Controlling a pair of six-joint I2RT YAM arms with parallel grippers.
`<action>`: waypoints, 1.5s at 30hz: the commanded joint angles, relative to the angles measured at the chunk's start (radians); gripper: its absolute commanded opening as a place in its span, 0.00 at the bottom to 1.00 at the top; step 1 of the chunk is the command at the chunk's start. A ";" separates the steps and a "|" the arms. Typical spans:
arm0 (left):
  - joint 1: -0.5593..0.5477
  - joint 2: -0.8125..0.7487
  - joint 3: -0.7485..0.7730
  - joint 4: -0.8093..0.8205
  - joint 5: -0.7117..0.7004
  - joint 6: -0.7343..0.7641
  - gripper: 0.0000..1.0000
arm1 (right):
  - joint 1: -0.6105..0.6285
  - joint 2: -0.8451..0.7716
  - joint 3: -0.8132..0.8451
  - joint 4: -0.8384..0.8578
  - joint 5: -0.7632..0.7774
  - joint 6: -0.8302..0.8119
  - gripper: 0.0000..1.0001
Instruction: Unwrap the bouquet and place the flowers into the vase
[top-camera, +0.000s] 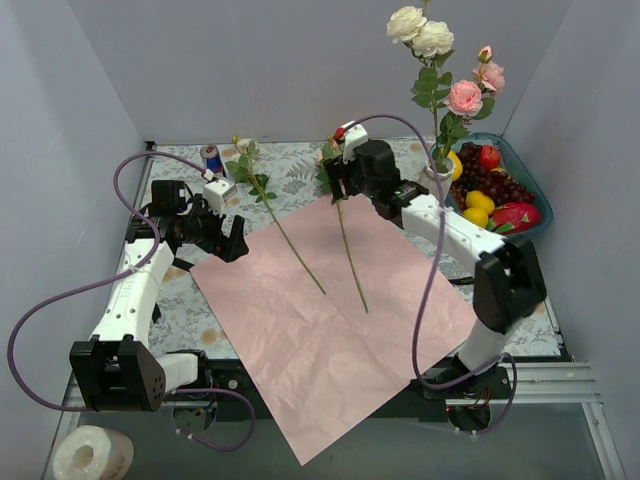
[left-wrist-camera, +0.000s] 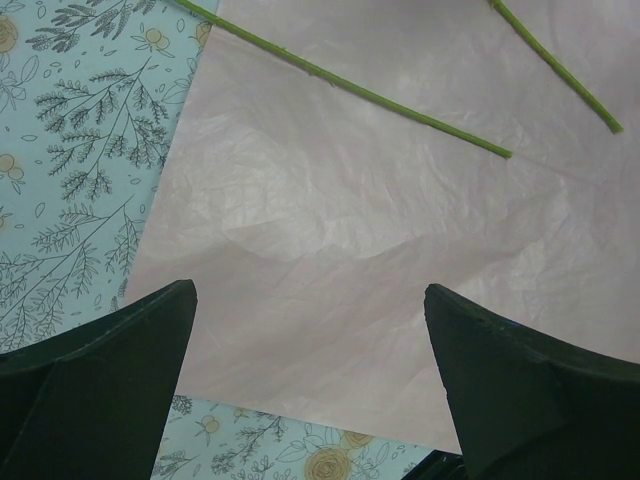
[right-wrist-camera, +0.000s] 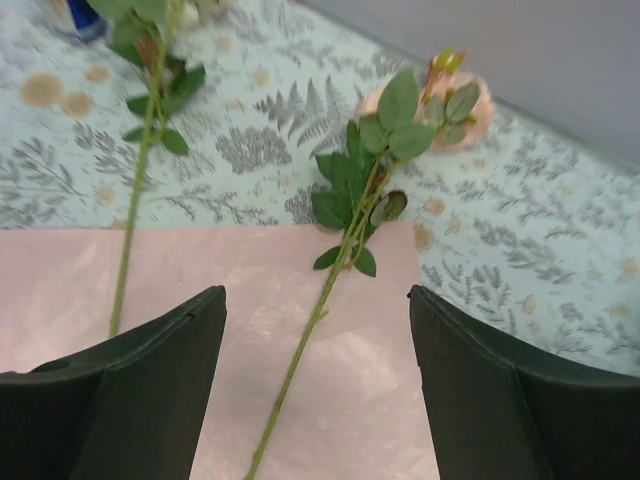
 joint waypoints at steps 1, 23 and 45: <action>0.002 -0.036 0.028 -0.005 0.005 -0.007 0.98 | 0.002 0.231 0.186 -0.207 0.029 0.070 0.81; 0.002 -0.037 -0.032 0.023 -0.017 0.013 0.98 | -0.012 0.616 0.399 -0.269 0.103 0.116 0.61; 0.002 -0.079 -0.038 0.021 -0.067 -0.035 0.98 | -0.058 0.669 0.378 -0.300 -0.009 0.147 0.36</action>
